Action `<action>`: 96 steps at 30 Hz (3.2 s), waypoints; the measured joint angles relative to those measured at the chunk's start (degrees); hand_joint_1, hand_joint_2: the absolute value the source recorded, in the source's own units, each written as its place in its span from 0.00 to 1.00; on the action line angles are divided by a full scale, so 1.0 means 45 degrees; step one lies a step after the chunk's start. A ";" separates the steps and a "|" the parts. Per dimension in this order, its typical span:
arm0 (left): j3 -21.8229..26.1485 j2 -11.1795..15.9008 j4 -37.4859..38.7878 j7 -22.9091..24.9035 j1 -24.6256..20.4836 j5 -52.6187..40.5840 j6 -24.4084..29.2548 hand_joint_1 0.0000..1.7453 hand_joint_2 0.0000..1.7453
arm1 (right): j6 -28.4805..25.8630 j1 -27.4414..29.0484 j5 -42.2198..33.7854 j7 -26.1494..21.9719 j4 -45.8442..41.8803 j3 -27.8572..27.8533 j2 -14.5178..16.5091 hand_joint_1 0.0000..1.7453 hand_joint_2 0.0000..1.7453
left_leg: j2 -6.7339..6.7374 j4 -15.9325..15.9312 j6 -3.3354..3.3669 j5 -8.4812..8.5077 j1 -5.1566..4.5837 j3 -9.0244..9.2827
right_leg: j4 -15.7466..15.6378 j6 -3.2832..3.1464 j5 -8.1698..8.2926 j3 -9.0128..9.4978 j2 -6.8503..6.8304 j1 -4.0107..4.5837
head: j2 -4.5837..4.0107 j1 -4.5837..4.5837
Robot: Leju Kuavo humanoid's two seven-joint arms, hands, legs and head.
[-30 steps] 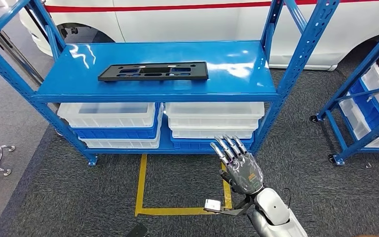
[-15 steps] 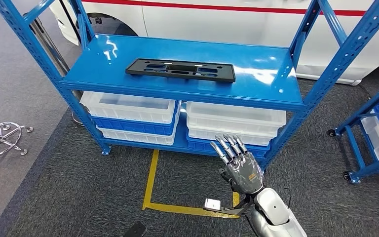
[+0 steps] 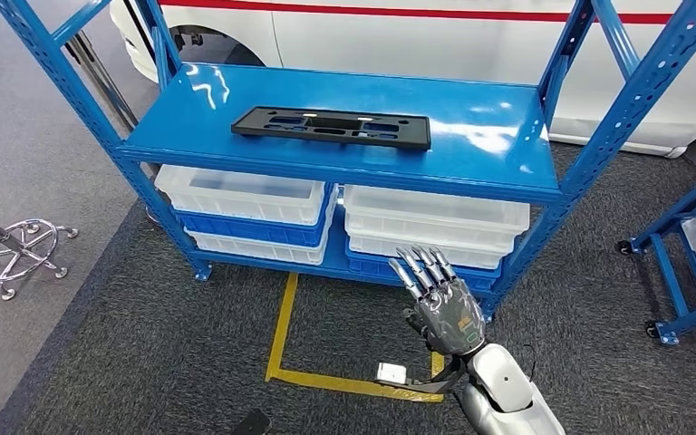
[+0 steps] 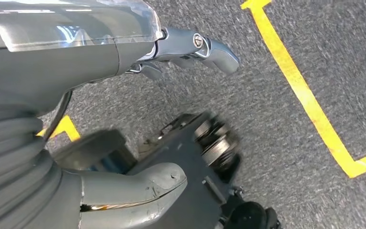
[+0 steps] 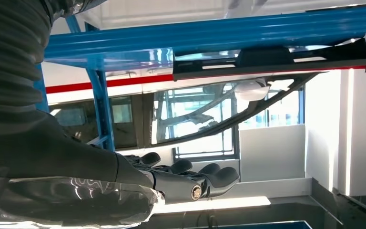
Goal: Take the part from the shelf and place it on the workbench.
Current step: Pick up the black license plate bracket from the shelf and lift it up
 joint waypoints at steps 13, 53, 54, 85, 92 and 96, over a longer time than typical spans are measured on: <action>0.0482 -0.0032 0.0000 -0.0210 0.0009 -0.0086 -0.0076 0.00 1.00 | 0.0680 -0.0614 -0.3827 0.0570 0.0768 0.0005 0.0045 0.00 1.00 | -0.0012 -0.2090 0.0567 0.0762 -0.0052 0.0876 | 0.3200 0.0598 -0.1337 -0.1566 0.0120 -0.0033 | -0.0001 0.0019; 0.1566 -0.0231 -0.0005 -0.0458 -0.0135 -0.0727 -0.0544 0.00 1.00 | 0.1773 -0.2318 -0.3581 0.2024 0.1559 0.0314 0.0742 0.00 1.00 | -0.0023 -0.1350 -0.0007 0.0237 0.0002 0.0586 | 0.0111 0.0119 0.0170 -0.0325 0.0191 -0.0083 | -0.0003 -0.0024; 0.1569 -0.0231 -0.0005 -0.0459 -0.0136 -0.0732 -0.0544 0.00 1.00 | 0.1773 -0.2333 -0.3581 0.2024 0.1569 0.0325 0.0761 0.00 1.00 | -0.0016 -0.0798 -0.0070 -0.0087 0.0020 0.0343 | 0.0087 0.0056 0.0180 -0.0308 0.0178 -0.0102 | -0.0004 -0.0028; 0.1654 -0.0237 -0.0010 -0.0543 -0.0142 -0.1184 -0.0647 0.00 1.00 | 0.1351 -0.2379 -0.2985 0.2238 0.1931 0.0447 0.0794 0.00 1.00 | -0.0002 -0.0762 -0.0049 -0.0076 -0.0024 0.0319 | 0.0122 0.0059 0.0174 -0.0329 0.0225 -0.0084 | -0.0001 -0.0029; 0.1654 -0.0237 -0.0011 -0.0577 -0.0112 -0.1336 -0.0690 0.00 1.00 | 0.1337 -0.2379 -0.3024 0.2234 0.2023 0.0447 0.0798 0.00 1.00 | 0.0009 0.0108 0.0076 0.0154 -0.0033 -0.0237 | 0.0105 -0.0008 0.0107 -0.0218 0.0214 0.0002 | -0.0002 -0.0028; 0.1654 -0.0239 -0.0015 -0.0591 -0.0149 -0.1390 -0.0689 0.00 1.00 | 0.1314 -0.2392 -0.3037 0.2212 0.2052 0.0447 0.0795 0.00 1.00 | 0.0012 -0.1795 0.0369 0.0635 -0.0188 0.0653 | 0.0027 0.0204 0.0098 -0.0195 0.0211 0.0023 | -0.0002 -0.0027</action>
